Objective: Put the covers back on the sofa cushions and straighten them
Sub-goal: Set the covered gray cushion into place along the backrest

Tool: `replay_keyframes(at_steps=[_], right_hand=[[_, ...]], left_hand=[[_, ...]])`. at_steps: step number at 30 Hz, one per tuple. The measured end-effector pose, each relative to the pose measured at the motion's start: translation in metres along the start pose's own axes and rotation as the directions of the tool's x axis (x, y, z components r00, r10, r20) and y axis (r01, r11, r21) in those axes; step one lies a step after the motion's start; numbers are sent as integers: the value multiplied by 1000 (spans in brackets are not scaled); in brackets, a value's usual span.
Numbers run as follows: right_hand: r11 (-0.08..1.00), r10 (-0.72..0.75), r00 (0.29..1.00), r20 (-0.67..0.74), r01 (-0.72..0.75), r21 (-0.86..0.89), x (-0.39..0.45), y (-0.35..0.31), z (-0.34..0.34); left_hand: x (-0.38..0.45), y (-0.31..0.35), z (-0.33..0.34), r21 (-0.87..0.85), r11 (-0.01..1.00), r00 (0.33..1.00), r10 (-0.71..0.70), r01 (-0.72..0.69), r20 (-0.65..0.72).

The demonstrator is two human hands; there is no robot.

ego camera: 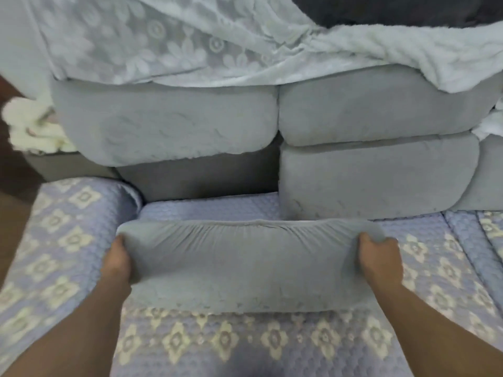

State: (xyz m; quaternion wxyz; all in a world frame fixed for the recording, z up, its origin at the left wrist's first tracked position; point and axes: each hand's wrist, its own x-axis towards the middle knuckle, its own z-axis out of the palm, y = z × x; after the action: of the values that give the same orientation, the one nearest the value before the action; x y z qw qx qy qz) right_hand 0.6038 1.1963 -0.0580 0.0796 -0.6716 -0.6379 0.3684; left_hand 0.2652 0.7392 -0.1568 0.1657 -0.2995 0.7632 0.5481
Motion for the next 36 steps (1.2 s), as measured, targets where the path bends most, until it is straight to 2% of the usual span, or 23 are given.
replay_keyframes(at_steps=[2, 4, 6, 7, 10, 13, 16, 18, 23, 26, 28, 30, 32, 36], right_hand=[[999, -43, 999, 11, 43, 19, -29, -45, 40], [996, -81, 997, -1, 81, 46, -44, -83, 69], [989, -126, 990, -57, 130, 71, -52, -116, 105], [987, -132, 987, -95, 140, 83, -53, -125, 110], [960, -203, 950, -236, 240, 143, -41, -155, 174], [956, -190, 911, -365, 256, 141, -16, -145, 236], [949, -216, 859, -464, 295, 106, -3, -124, 275], [936, -239, 836, -493, 334, 113, 5, -130, 288], [946, -234, 870, -435, 306, 103, 3, -161, 294], [938, -275, 865, -420, 337, 79, 17, -185, 299], [933, -298, 868, -398, 354, 74, 38, -203, 305], [915, -316, 859, -403, 388, 109, 61, -209, 315], [891, -346, 832, -433, 436, 127, 74, -204, 331], [880, -376, 802, -464, 466, 93, 80, -204, 337]], left_hand=[[56, 25, -49, -2, 1000, 1000, 6, -6, -7], [71, 62, -69, -13, 1000, 1000, 15, -15, -7], [78, 104, -76, -60, 997, 998, 53, -51, 40], [46, 131, -66, -68, 993, 993, 102, -98, 65], [78, 161, -53, -159, 972, 978, 189, -173, 93], [132, 133, -33, -139, 970, 974, 211, -199, 79], [158, 88, -14, -179, 958, 974, 211, -223, -86], [173, 78, 1, -150, 942, 949, 280, -300, -143], [196, 98, 12, 13, 947, 914, 314, -322, -258], [198, 97, 27, 115, 959, 885, 282, -257, -372], [194, 93, 51, 190, 959, 839, 277, -210, -469], [189, 83, 79, 256, 935, 769, 350, -247, -535], [196, 77, 99, 287, 920, 751, 385, -267, -537], [223, 105, 112, 312, 916, 821, 374, -254, -430]])
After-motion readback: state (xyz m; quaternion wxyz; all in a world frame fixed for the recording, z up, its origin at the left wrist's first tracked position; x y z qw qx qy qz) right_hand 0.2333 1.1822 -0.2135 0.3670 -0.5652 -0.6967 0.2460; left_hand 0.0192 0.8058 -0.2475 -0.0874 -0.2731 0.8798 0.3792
